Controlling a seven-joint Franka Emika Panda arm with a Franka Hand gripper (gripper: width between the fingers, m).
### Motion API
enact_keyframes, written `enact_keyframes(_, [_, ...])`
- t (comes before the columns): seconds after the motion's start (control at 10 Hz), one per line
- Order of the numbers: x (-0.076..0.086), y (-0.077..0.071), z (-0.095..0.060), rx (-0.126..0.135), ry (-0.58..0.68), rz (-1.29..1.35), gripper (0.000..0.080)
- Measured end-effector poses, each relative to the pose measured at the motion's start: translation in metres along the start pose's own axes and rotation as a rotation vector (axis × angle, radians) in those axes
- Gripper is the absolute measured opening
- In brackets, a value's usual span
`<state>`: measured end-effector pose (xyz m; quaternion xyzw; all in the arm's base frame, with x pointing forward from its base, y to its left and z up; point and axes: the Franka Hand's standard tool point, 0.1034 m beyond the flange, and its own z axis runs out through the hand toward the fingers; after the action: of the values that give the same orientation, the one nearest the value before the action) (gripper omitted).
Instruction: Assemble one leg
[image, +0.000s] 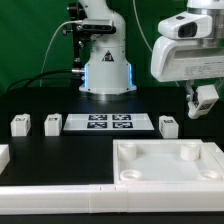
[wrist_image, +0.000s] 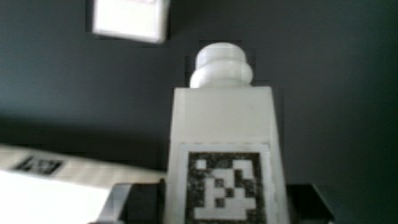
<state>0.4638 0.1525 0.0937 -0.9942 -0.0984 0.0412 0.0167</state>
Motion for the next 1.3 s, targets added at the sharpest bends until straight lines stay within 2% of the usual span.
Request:
enact_keyframes(0.1, [0.011, 0.011, -0.005, 0.002, 0.009, 0.008, 0.0294])
enact_keyframes(0.4, [0.043, 0.024, -0.016, 0.005, 0.029, 0.012, 0.0294])
enact_keyframes(0.9, [0.040, 0.023, -0.013, 0.005, 0.023, 0.010, 0.0294])
enact_keyframes(1.0, [0.041, 0.028, -0.006, 0.006, 0.039, -0.008, 0.0294])
enact_keyframes(1.1, [0.046, 0.038, -0.007, 0.005, 0.022, -0.026, 0.0294])
enact_keyframes(1.3, [0.077, 0.053, -0.024, 0.010, 0.017, -0.050, 0.0294])
